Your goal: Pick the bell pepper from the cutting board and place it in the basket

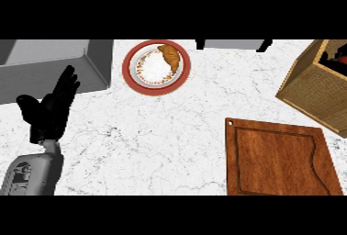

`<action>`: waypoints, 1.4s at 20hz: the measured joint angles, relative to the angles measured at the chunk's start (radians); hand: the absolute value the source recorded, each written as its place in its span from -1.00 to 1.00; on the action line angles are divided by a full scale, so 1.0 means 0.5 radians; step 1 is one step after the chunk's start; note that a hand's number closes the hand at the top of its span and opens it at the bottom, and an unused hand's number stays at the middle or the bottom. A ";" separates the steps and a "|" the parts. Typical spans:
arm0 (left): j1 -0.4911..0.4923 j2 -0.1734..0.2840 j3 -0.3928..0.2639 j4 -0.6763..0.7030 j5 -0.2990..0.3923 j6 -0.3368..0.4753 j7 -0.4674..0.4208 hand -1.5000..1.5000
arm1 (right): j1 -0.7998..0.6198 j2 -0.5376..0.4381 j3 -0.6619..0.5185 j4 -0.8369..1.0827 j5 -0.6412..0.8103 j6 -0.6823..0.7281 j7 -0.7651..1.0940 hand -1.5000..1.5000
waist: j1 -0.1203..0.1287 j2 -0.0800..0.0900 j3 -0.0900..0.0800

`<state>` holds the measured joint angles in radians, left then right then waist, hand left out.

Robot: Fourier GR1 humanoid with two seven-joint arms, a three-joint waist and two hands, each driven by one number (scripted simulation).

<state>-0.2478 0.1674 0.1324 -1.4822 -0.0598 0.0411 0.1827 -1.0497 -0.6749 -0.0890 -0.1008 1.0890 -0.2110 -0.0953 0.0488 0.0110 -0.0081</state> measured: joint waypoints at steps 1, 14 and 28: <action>0.011 0.011 0.005 -0.011 0.006 -0.010 0.008 0.00 | 0.004 0.004 0.001 0.009 0.001 0.019 0.032 1.00 | 0.000 -0.003 -0.003; 0.053 0.021 0.037 -0.013 0.015 -0.006 -0.023 0.00 | 0.041 0.019 -0.263 -0.092 -0.275 -0.065 0.049 -1.00 | -0.025 0.001 0.015; 0.064 0.037 0.061 0.000 0.016 -0.004 -0.021 0.00 | 0.115 -0.234 -0.879 -0.192 -0.924 0.030 -0.065 -1.00 | -0.067 -0.008 0.020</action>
<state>-0.2155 0.1857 0.1628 -1.4822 -0.0516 0.0394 0.1721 -0.9924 -0.7920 -0.5284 -0.1967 0.6270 -0.1960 -0.1280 0.0154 0.0071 0.0018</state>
